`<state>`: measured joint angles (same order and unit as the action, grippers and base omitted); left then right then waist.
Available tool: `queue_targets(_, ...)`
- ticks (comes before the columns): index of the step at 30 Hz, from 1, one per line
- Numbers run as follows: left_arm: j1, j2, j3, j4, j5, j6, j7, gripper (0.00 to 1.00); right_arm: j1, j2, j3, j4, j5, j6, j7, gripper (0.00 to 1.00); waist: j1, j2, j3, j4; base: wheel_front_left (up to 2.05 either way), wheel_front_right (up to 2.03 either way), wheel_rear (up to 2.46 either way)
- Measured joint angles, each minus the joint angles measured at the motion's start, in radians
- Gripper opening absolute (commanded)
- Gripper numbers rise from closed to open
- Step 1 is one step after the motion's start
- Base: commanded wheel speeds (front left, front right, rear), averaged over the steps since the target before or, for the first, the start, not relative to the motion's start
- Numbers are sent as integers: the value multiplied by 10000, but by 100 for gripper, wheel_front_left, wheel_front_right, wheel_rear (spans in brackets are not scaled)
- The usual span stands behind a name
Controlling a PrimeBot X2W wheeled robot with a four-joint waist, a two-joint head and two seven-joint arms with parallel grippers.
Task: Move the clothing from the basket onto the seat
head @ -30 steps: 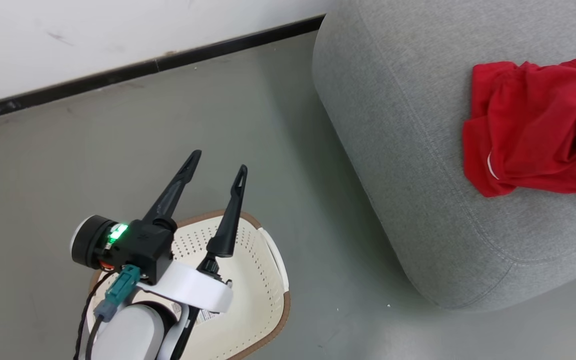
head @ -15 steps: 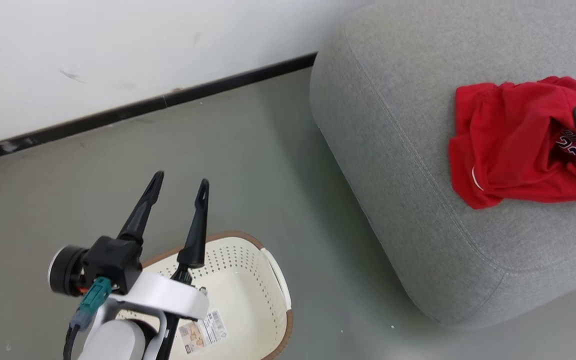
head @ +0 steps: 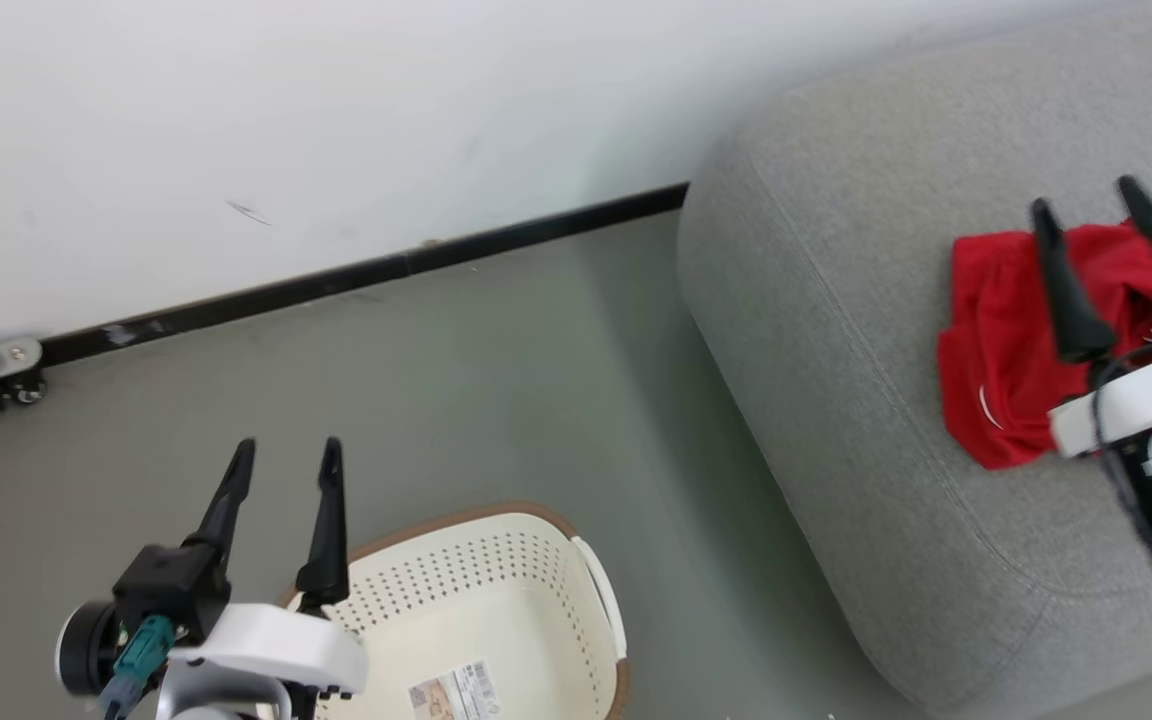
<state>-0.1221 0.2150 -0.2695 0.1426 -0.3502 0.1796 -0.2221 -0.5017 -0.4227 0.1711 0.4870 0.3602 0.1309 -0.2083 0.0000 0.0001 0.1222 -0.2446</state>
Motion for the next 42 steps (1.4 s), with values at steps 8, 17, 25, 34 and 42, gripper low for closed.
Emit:
queue_targets(8, 457, -188, 370, 240, -98, 462, -88, 100, 555, 1024, 130, -343, -575, 0, -96, 100, 0, 0, -523, 548, 0, 0, 0)
queue_targets(17, 858, -370, 487, 385, -79, 855, -159, 100, 1457, 1948, -4, -414, -1026, 0, -130, 100, 0, 0, -1060, 1207, 0, 0, 0)
queue_targets(25, 1023, -458, 470, 470, 15, 1034, -173, 100, 2288, 2447, -395, -456, -1459, 0, -211, 100, 0, 0, -1496, 1750, 0, 0, 0)
queue_targets(34, 1251, -608, 244, 612, 184, 1126, -217, 100, 3382, 3156, -775, -635, -1868, 0, -211, 100, 0, 0, -1944, 2256, 0, 0, 0)
queue_targets(42, 1261, -616, 40, 721, 270, 1137, -219, 100, 4310, 3553, -1158, -888, -2128, 0, -197, 100, 0, 0, -2261, 2582, 0, 0, 0)
